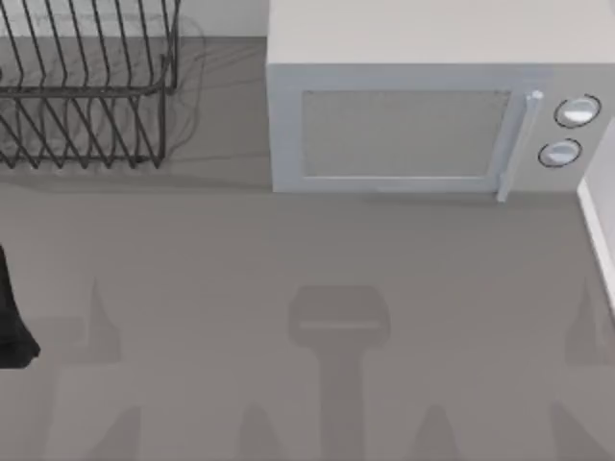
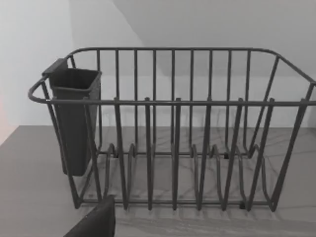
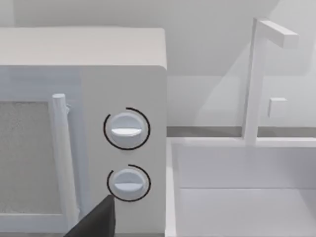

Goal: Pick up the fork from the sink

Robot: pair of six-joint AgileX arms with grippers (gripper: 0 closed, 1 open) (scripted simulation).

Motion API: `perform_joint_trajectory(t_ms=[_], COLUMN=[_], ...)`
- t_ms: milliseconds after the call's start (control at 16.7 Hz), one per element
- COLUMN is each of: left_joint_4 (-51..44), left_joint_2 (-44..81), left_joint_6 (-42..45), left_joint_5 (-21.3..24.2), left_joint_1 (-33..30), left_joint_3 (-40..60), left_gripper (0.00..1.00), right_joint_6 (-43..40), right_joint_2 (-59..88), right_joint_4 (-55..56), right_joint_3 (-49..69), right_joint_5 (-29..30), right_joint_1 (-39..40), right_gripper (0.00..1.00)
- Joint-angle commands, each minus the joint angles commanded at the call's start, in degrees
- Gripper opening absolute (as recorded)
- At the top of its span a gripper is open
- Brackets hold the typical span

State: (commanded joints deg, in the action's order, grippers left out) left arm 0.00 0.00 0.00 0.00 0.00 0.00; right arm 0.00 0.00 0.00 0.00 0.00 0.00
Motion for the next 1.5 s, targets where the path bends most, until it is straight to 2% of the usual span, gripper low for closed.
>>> perform_joint_trajectory(t_ms=[360,600,900,1500], left_joint_4=[0.00,0.00,0.00,0.00], left_joint_2=[0.00,0.00,0.00,0.00], left_joint_6=[0.00,0.00,0.00,0.00], left_joint_5=[0.00,0.00,0.00,0.00], left_joint_1=[0.00,0.00,0.00,0.00], left_joint_3=[0.00,0.00,0.00,0.00], left_gripper=[1.00,1.00,1.00,1.00], right_joint_6=[-0.20,-1.43,-4.20,-11.43], right_joint_2=[1.67,11.58,33.58,90.70], right_joint_4=[-0.84,-5.86,-17.14,-46.59], right_joint_3=[1.38,9.62,27.98,75.91], right_joint_5=[0.01,0.04,0.09,0.18], right_joint_1=[-0.22,-1.52,-4.47,-12.23], right_gripper=[1.00,1.00,1.00,1.00])
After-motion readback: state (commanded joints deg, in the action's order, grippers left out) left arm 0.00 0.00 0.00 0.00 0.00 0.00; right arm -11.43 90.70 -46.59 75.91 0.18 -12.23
